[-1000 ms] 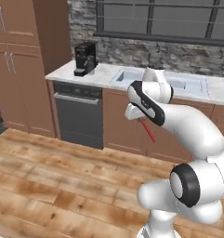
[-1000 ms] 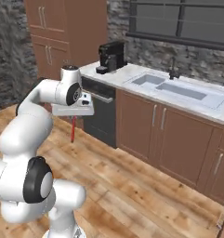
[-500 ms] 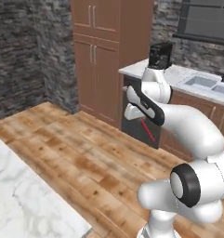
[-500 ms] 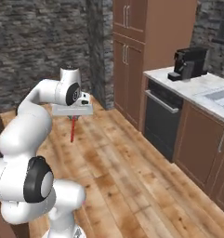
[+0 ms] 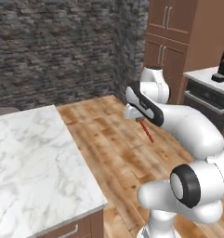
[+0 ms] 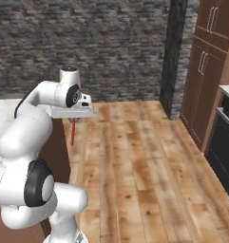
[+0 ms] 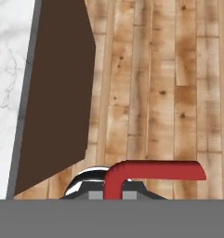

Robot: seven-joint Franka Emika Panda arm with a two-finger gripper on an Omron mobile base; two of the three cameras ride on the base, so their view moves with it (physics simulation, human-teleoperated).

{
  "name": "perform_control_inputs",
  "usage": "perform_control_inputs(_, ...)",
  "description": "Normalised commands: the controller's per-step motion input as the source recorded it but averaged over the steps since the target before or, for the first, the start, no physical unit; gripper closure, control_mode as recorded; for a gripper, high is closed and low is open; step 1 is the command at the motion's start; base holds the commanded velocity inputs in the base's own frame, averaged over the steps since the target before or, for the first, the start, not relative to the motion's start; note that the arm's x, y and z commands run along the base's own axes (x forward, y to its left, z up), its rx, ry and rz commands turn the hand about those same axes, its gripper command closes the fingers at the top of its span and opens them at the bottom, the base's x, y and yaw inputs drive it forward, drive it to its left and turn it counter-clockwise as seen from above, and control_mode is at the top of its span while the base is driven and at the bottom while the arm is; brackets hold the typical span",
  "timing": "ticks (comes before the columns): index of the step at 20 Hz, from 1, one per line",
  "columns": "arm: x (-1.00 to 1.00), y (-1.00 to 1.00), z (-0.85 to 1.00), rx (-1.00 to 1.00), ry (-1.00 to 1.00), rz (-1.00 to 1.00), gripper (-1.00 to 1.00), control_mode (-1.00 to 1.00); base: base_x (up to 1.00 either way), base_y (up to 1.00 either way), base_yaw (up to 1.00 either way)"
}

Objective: Take a straw from the drawer in front and place it inside the glass cup on the dining counter.

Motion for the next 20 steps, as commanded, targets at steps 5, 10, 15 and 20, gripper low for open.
perform_control_inputs(5, 0.0, 0.0, 0.0, 0.0, 0.0, 0.0, 1.0, 1.0, 0.0, 0.0, 0.58)
perform_control_inputs(10, 0.0, 0.0, 0.0, 0.0, 0.0, 0.0, 1.0, 1.0, 0.15, -0.04, 0.43)
perform_control_inputs(15, 0.0, 0.0, 0.0, 0.0, 0.0, 0.0, 1.0, 1.0, 0.35, -0.24, 0.29)
perform_control_inputs(20, 0.0, 0.0, 0.0, 0.0, 0.0, 0.0, 1.0, 1.0, 0.53, -0.35, 0.24)
